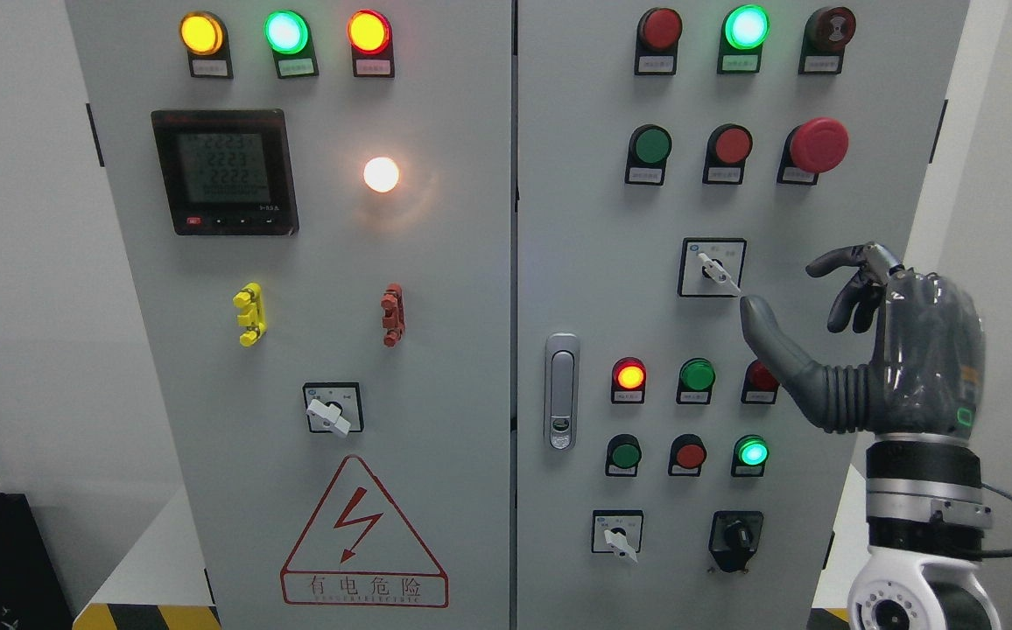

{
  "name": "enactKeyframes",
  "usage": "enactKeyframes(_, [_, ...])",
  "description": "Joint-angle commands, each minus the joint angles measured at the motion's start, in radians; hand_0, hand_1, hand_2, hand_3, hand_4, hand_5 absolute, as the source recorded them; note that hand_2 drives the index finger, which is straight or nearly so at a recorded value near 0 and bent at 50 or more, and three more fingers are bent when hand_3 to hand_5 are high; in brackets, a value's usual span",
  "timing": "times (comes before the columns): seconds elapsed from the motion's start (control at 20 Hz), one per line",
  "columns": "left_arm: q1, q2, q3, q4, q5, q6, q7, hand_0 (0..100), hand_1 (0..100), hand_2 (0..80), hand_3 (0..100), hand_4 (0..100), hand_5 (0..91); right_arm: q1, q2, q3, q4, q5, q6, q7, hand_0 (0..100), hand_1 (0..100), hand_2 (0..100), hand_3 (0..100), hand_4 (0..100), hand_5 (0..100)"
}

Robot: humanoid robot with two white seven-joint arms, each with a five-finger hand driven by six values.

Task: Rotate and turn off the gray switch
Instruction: 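Bring the right hand's fingers around the rotary switch knob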

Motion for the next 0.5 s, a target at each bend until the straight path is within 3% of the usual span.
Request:
enactKeyframes(0.0, [-0.009, 0.001, 0.008, -0.025, 0.02, 0.0, -0.004, 12, 39, 0.0, 0, 0, 0.0, -0.019, 0.064, 0.037, 0.031, 0.0, 0.034, -0.001, 2, 33, 55, 91, 95, 100])
enactKeyframes(0.15, [-0.009, 0.0, 0.008, -0.025, 0.02, 0.0, -0.004, 12, 39, 0.0, 0, 0, 0.0, -0.031, 0.091, 0.067, 0.033, 0.0, 0.109, -0.001, 3, 33, 57, 91, 96, 100])
enactKeyframes(0.45, [-0.009, 0.001, 0.008, -0.025, 0.02, 0.0, -0.004, 12, 39, 0.0, 0, 0, 0.0, -0.054, 0.107, 0.084, 0.036, 0.003, 0.117, -0.007, 0, 34, 58, 92, 96, 100])
